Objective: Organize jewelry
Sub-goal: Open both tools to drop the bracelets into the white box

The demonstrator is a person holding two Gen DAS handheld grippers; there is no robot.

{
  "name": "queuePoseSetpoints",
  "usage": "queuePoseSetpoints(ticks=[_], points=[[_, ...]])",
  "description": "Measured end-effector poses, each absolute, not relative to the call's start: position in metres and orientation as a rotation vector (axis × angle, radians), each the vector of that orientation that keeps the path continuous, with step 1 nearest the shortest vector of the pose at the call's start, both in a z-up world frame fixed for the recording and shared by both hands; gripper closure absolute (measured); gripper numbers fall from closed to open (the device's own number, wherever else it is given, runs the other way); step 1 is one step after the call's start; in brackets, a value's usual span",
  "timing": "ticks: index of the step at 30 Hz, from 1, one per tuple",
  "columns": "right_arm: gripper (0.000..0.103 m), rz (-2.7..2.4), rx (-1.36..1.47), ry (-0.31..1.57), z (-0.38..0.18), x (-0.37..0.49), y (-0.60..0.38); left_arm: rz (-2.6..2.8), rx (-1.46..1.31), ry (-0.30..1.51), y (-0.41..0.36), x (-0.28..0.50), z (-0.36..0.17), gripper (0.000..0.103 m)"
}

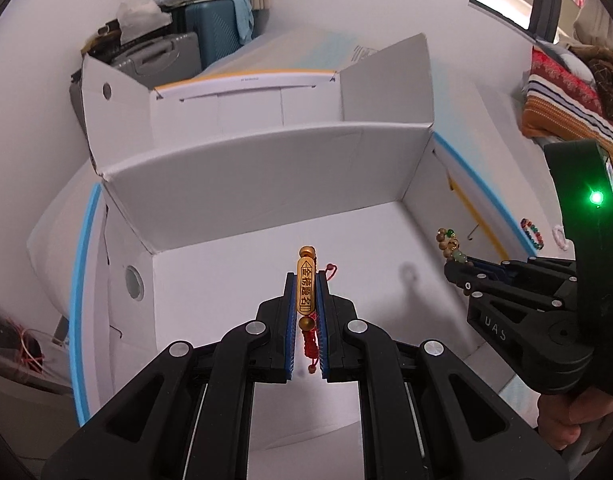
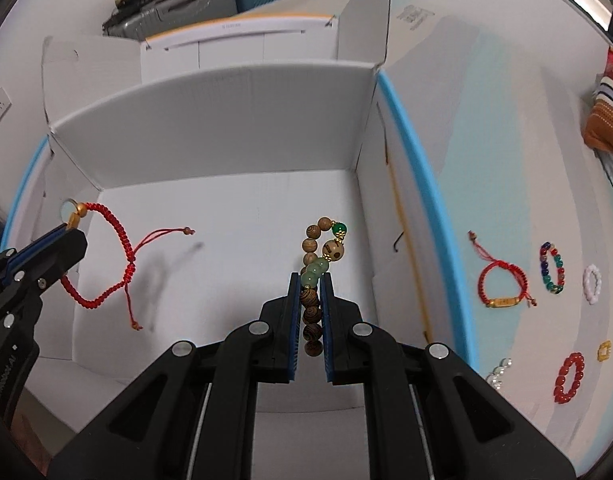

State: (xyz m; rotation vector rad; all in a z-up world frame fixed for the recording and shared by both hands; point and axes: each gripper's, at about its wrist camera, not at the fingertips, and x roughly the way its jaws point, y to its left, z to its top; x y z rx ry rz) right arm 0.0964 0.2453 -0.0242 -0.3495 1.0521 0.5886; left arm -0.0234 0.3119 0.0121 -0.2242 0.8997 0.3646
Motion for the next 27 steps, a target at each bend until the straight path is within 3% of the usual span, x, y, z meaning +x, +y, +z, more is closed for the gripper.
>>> queuePoseSetpoints(ticks=[27], points=[[0.092,0.589,-0.349,1.078,-0.030,0.100,0.249,0.397,-0.216,0.944,0.313,-0.019,-0.001,0.092]])
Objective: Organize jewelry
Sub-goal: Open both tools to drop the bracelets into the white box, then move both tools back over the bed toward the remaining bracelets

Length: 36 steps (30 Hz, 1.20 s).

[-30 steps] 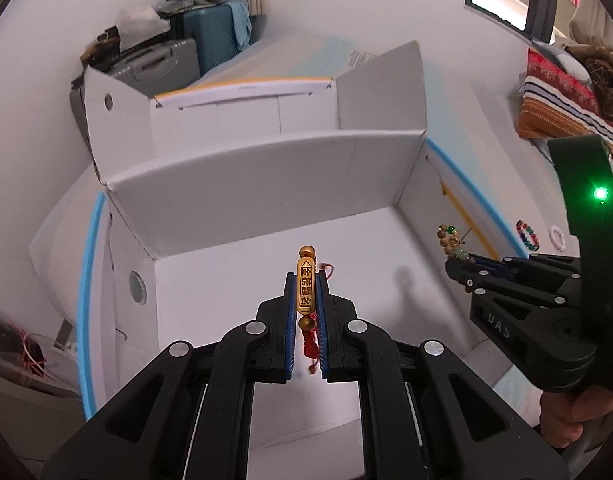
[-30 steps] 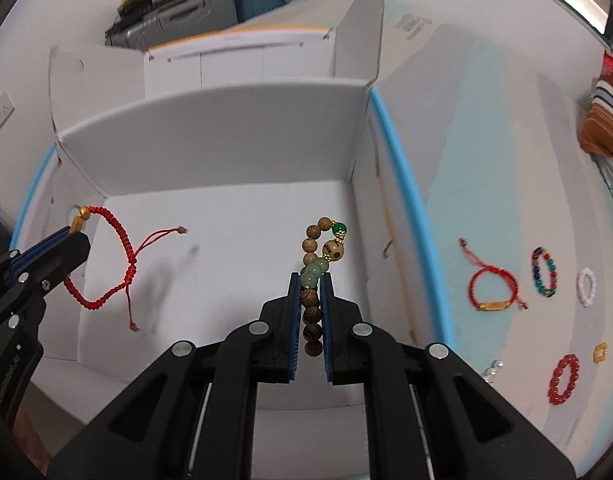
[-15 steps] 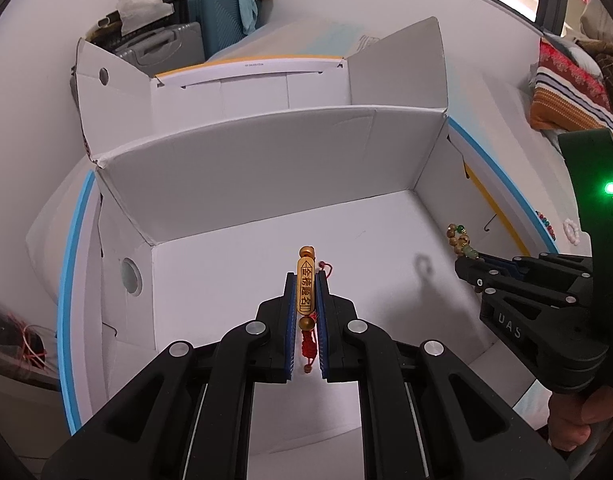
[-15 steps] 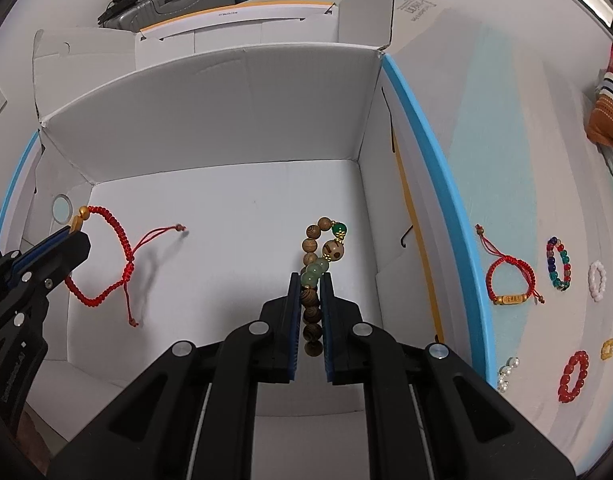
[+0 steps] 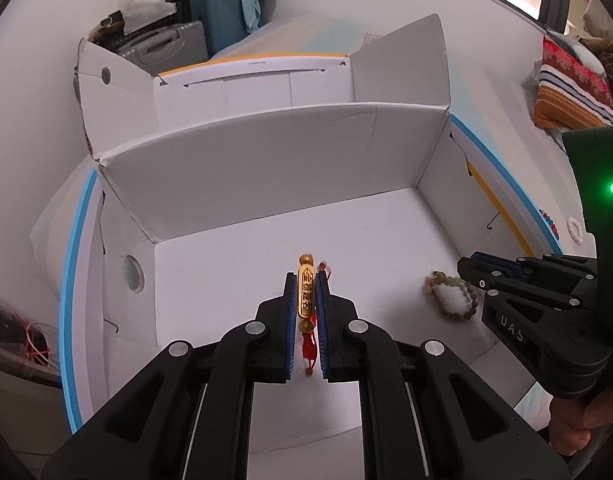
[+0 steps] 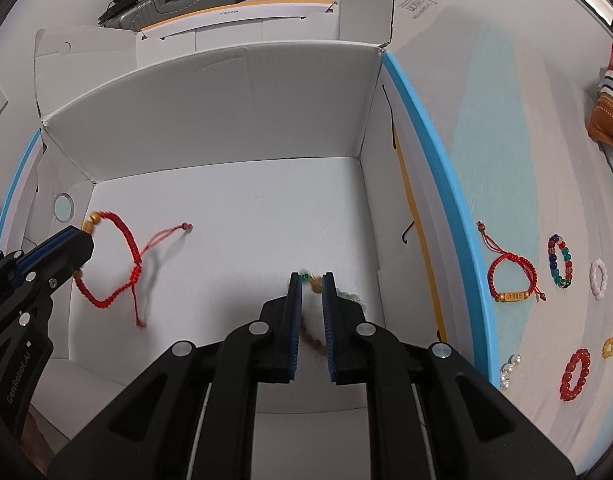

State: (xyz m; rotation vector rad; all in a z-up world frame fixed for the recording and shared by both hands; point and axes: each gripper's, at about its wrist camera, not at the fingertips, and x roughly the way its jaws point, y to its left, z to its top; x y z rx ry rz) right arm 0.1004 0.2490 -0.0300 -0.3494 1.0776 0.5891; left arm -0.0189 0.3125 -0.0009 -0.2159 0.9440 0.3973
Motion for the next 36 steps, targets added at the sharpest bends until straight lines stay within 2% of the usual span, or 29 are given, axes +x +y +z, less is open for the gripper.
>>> queuePoseSetpoints(ticks=[2,3,4,5,8,10,11,17,19,23,36], points=[[0.090,0.594,-0.357,1.086,-0.030,0.100,0.249,0.403,-0.213,0.945,0.312,-0.019,-0.001,0.089],[0.079,0.600,-0.355,1.090,-0.029,0.099,0.249,0.410,-0.216,0.945,0.312,-0.020,0.000,0.086],[0.067,0.606,-0.348,1.086,-0.027,0.098,0.248,0.415,-0.217,0.941,0.312,-0.021,0.001,0.076],[0.065,0.620,-0.341,1.079,-0.024,0.097,0.248,0.424,-0.217,0.940,0.313,-0.022,0.001,0.067],[0.056,0.637,-0.342,1.060,-0.015,0.091,0.247,0.445,-0.225,0.926,0.313,-0.027,0.007,0.054],[0.042,0.642,-0.337,1.035,-0.007,0.086,0.245,0.465,-0.217,0.910,0.313,-0.030,0.012,0.043],[0.040,0.629,-0.337,1.008,-0.001,0.084,0.243,0.470,-0.213,0.901,0.312,-0.032,0.015,0.036],[0.022,0.602,-0.308,0.923,0.027,0.074,0.225,0.493,-0.192,0.833,0.304,-0.044,0.037,0.011],[0.015,0.588,-0.289,0.902,0.034,0.077,0.215,0.494,-0.180,0.819,0.299,-0.045,0.042,0.008],[0.009,0.540,-0.250,0.869,0.044,0.083,0.193,0.485,-0.166,0.796,0.286,-0.043,0.050,0.006],[0.008,0.393,-0.173,0.823,0.062,0.104,0.068,0.338,-0.104,0.780,0.193,-0.007,0.056,0.006]])
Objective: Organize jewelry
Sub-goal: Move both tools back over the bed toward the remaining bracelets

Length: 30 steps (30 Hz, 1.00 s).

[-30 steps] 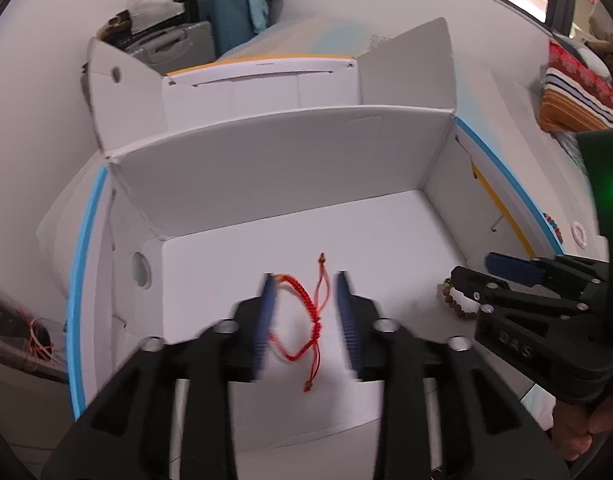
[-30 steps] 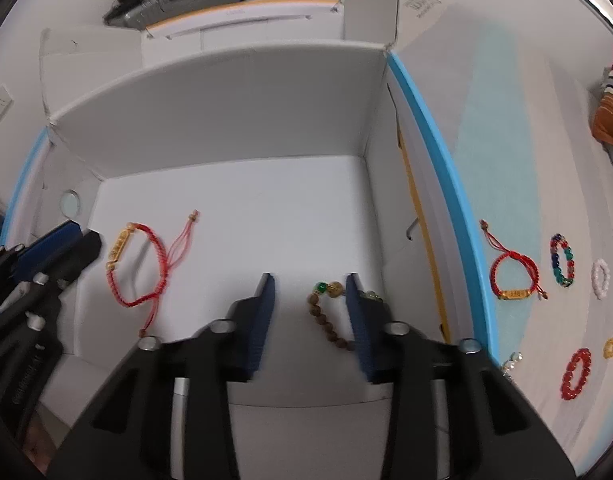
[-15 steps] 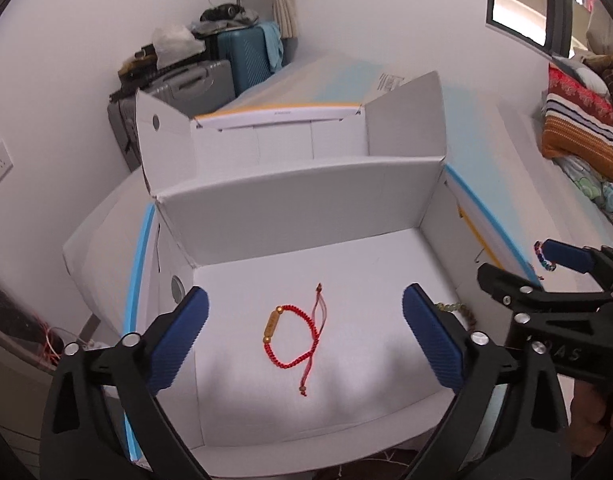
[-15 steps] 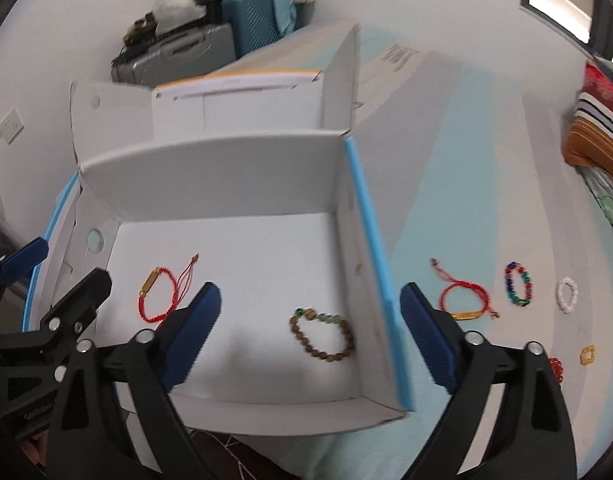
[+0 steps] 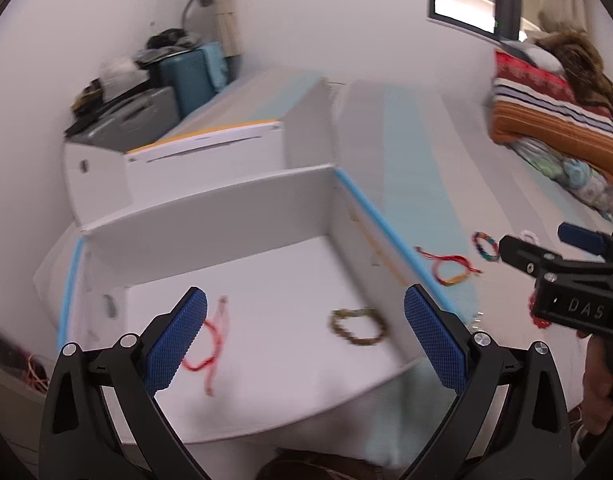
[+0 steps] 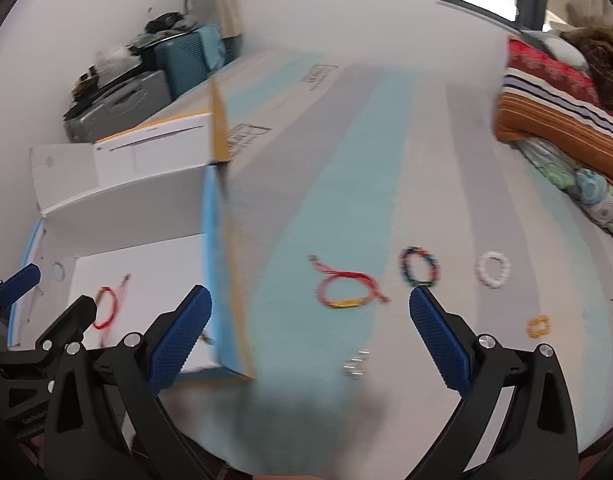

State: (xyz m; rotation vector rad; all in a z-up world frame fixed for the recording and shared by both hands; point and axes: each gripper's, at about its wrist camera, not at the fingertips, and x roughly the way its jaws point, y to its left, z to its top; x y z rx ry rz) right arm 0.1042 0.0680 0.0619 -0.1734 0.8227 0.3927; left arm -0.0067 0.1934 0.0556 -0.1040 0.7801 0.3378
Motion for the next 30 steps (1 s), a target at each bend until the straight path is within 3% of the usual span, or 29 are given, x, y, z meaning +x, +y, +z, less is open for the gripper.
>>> queuePoseSetpoints(ticks=[19,30], points=[[0.008,0.147,-0.070,0.888,0.032,0.159,-0.118,0.107,0.000,0.849,0.046,0.062,0.019,0.006],[0.008,0.014,-0.031,1.013,-0.016,0.215,-0.208,0.074,0.001,0.950,0.019,0.096,-0.038,0.006]])
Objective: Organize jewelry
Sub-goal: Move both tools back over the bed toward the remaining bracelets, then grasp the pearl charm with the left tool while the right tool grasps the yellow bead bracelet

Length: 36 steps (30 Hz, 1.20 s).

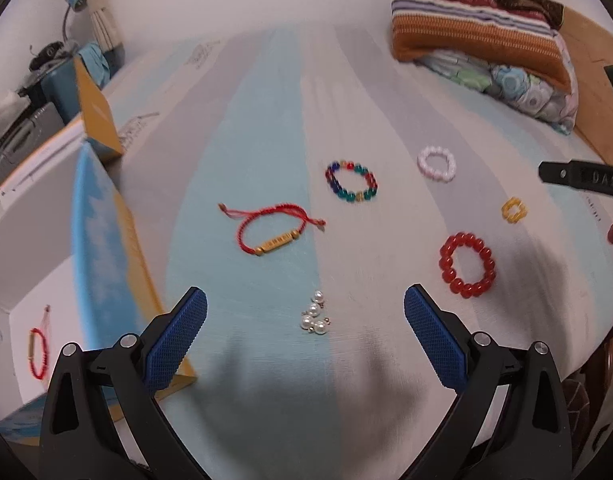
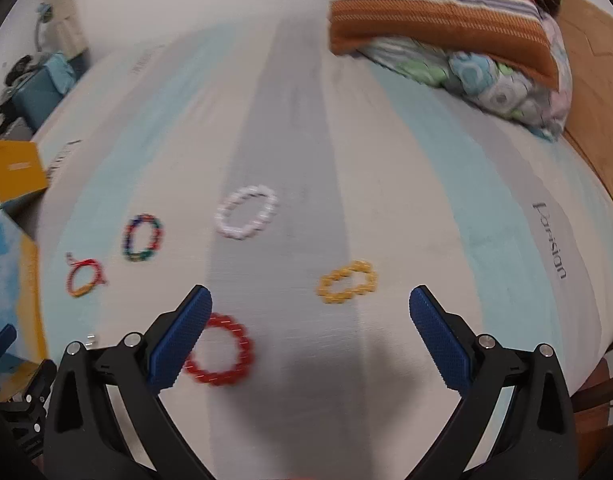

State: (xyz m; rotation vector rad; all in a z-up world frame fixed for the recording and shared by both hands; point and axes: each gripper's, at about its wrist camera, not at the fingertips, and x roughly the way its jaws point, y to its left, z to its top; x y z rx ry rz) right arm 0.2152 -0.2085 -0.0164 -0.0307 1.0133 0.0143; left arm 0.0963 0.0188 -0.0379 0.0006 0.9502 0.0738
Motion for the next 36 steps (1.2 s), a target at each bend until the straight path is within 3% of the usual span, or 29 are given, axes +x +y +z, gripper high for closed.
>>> queuePoseSetpoints(ticks=[14,18,23,28,34,36], points=[[0.031,-0.022,0.035,1.160,-0.093,0.268,-0.235,0.024,-0.045,1.004,0.008,0.126,-0.093,0.006],[0.039,-0.025,0.047,1.172,-0.104,0.274,-0.239,0.010,-0.049,1.012,0.008,0.126,-0.101,0.013],[0.055,-0.030,0.049,1.194,-0.113,0.277,-0.240,0.010,-0.059,1.049,0.011,0.130,-0.115,0.031],[0.079,-0.044,0.035,1.185,-0.112,0.278,-0.241,-0.002,-0.048,1.038,0.013,0.126,-0.113,0.051],[0.084,-0.058,0.050,1.172,-0.112,0.272,-0.239,-0.008,-0.050,1.047,0.013,0.124,-0.111,0.089],[0.084,-0.061,0.040,1.162,-0.111,0.271,-0.238,-0.013,-0.055,1.044,0.014,0.123,-0.110,0.092]])
